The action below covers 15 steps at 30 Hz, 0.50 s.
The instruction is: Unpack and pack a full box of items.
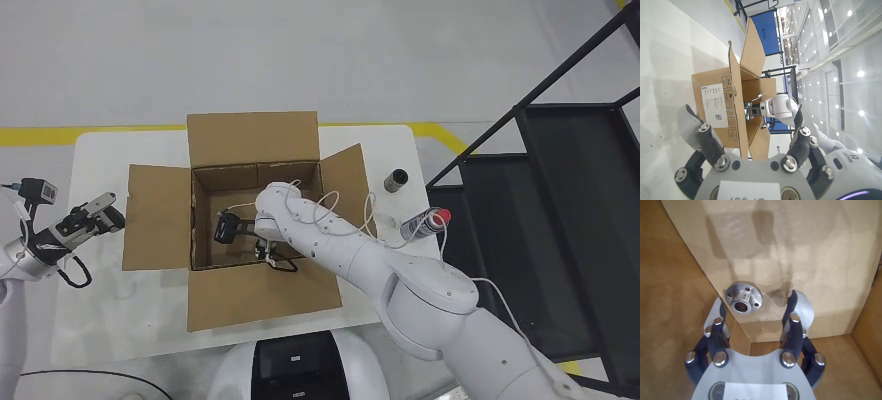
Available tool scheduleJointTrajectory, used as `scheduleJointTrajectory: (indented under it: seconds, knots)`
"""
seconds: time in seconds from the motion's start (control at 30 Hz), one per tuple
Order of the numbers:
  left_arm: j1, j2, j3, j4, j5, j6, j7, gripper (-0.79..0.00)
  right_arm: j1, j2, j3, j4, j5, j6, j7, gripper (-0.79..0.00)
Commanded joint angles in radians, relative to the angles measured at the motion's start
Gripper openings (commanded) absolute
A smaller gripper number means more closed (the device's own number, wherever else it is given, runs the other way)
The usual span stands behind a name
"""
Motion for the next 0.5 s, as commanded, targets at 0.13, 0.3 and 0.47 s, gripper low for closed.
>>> scheduleJointTrajectory:
  seconds: [0.13, 0.3, 0.47]
  knots:
    - [0.0, 0.0, 0.0, 0.0, 0.0, 0.0, 0.0, 0.0, 0.016, -0.023, -0.002, 0.042, -0.007, -0.004, 0.011, -0.536]
    - [0.0, 0.0, 0.0, 0.0, 0.0, 0.0, 0.0, 0.0, 0.032, -0.037, 0.001, 0.061, -0.018, 0.009, 0.007, -0.514]
    - [0.0, 0.0, 0.0, 0.0, 0.0, 0.0, 0.0, 0.0, 0.04, -0.047, 0.005, 0.074, -0.025, 0.015, 0.009, -0.526]
